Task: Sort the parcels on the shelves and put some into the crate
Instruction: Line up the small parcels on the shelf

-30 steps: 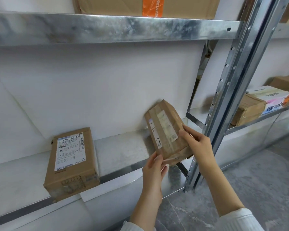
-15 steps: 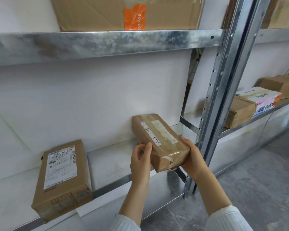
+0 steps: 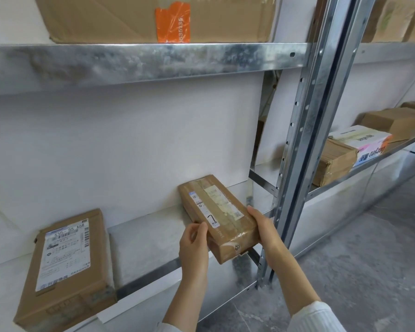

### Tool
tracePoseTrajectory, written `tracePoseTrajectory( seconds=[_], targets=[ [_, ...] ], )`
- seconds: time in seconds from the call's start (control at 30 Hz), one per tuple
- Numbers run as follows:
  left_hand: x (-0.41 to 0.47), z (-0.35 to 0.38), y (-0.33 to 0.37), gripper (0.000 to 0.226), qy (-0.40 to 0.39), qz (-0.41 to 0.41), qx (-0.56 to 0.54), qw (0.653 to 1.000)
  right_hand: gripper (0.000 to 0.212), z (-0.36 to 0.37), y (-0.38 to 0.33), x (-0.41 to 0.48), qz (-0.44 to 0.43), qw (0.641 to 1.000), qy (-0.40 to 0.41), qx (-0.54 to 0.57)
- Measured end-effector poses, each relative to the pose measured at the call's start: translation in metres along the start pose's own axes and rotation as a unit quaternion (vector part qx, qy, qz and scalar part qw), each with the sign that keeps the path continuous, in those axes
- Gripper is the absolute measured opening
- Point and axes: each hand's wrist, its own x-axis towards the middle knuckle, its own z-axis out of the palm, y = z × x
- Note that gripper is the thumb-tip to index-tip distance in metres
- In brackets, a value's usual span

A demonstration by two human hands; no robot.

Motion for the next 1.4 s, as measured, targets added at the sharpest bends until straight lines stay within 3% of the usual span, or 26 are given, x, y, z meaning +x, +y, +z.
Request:
tracePoseTrajectory(
  seconds=[0.33, 0.73, 0.87, 0.93, 1.17, 1.4],
  targets=[
    [0.007, -0.007, 0.006, 0.018, -0.016, -0.012, 0.020, 1.000, 0.030, 0.002, 0.003, 0.005, 0.001, 0.999, 0.021, 0.028],
    [0.009, -0.015, 0.015, 0.040, -0.068, -0.089, -0.080, 0.990, 0.039, 0.000, 0.003, 0.001, 0.003, 0.999, 0.021, 0.027],
    [0.011, -0.017, 0.014, 0.039, -0.082, -0.085, -0.098, 0.988, 0.030, -0.003, 0.005, -0.004, -0.017, 0.999, 0.011, 0.027],
    [0.011, -0.019, 0.013, 0.043, -0.106, -0.065, -0.098, 0.987, 0.023, -0.007, 0.009, -0.007, -0.055, 0.998, -0.011, 0.030],
    [-0.012, -0.024, 0.016, 0.052, -0.176, 0.082, -0.054, 0.980, 0.028, -0.015, 0.014, -0.011, -0.131, 0.988, -0.075, 0.026],
    [0.007, -0.015, 0.013, 0.077, -0.157, 0.224, 0.087, 0.958, 0.035, -0.010, 0.005, 0.003, -0.189, 0.979, -0.078, -0.017]
  ],
)
